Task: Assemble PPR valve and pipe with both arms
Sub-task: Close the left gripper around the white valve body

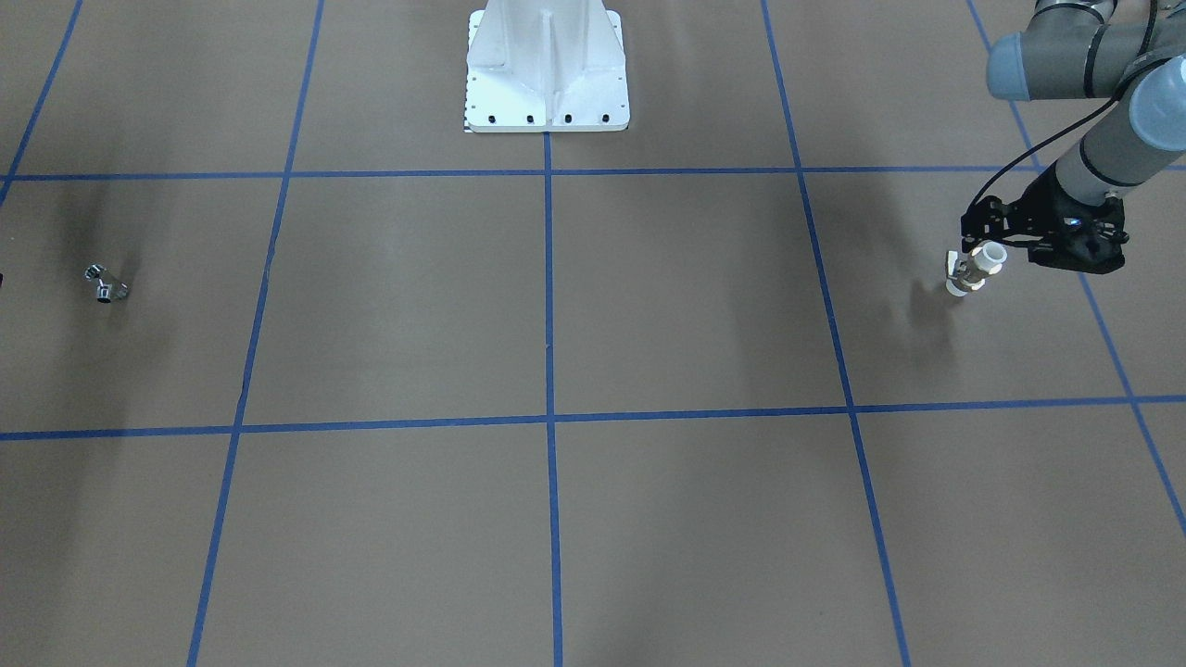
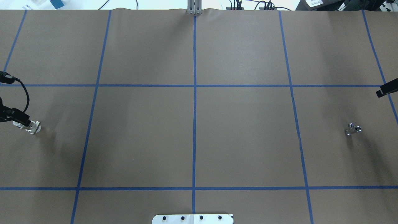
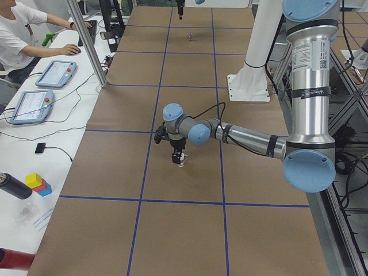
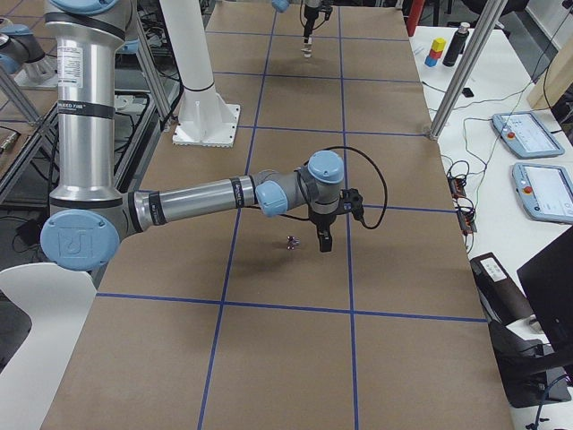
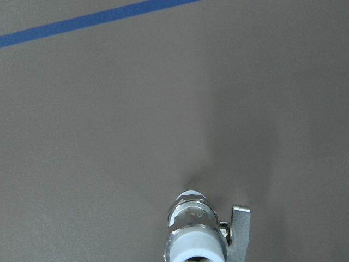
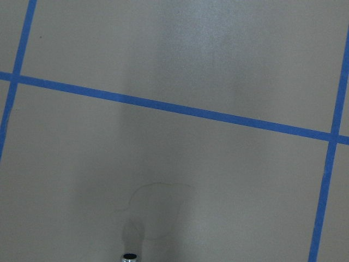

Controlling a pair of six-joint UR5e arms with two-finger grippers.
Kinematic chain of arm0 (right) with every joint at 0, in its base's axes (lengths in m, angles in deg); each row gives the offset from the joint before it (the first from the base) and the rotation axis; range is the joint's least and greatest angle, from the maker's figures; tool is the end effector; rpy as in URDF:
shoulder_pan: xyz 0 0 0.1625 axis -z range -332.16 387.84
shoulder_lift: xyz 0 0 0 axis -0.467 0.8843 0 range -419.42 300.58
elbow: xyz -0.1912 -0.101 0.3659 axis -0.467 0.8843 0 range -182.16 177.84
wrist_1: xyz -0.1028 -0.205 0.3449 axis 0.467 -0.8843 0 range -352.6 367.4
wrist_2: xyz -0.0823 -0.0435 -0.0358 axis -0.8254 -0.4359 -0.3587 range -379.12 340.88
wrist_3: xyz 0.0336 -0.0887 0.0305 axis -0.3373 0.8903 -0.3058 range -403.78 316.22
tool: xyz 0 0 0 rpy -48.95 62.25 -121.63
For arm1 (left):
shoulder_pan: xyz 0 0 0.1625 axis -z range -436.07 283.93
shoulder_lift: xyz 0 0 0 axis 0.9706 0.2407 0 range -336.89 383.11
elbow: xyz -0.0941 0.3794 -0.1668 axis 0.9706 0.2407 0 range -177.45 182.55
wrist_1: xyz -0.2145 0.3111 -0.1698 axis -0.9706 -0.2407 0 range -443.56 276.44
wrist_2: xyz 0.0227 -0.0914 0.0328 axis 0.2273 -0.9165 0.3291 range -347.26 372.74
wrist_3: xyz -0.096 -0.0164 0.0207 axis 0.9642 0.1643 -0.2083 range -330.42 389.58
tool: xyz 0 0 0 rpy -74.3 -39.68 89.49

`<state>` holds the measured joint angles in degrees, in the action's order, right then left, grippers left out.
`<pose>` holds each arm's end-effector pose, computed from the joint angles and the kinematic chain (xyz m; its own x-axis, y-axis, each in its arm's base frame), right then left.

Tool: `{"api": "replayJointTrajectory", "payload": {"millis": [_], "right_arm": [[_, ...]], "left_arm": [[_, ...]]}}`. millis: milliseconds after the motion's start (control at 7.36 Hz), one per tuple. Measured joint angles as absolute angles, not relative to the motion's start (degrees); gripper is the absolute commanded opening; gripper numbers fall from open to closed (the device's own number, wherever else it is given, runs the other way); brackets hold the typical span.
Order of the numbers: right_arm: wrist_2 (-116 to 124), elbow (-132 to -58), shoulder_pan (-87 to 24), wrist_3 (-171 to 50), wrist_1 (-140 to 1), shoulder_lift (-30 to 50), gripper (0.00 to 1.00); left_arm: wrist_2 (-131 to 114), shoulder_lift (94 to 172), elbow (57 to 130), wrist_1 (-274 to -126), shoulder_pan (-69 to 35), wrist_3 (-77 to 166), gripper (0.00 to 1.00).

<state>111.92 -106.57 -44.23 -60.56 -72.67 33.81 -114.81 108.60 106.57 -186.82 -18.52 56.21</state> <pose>-0.0835 -0.4784 0.5450 0.7003 -0.1814 0.6905 0.0888 0.9818 0.1679 0.1941 -0.4406 0.5555 0.7066 0.2095 -0.6759 -0.1992 0.9754 0.0941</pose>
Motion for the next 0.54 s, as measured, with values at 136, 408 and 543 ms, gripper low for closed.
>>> {"api": "replayJointTrajectory", "payload": {"millis": [136, 408, 543], "right_arm": [[111.92, -106.57, -44.23, -60.56, -72.65, 33.78, 1.00], [111.92, -106.57, -44.23, -60.57, -72.63, 33.79, 1.00], [111.92, -106.57, -44.23, -60.56, -72.60, 33.81, 1.00]], "left_arm": [[-114.84, 108.81, 106.14, -186.83, -18.61, 56.21, 0.90], [-114.95, 108.94, 105.69, -186.85, -18.72, 56.27, 0.64], [-115.03, 109.03, 105.61, -186.88, -18.75, 56.29, 0.64]]}}
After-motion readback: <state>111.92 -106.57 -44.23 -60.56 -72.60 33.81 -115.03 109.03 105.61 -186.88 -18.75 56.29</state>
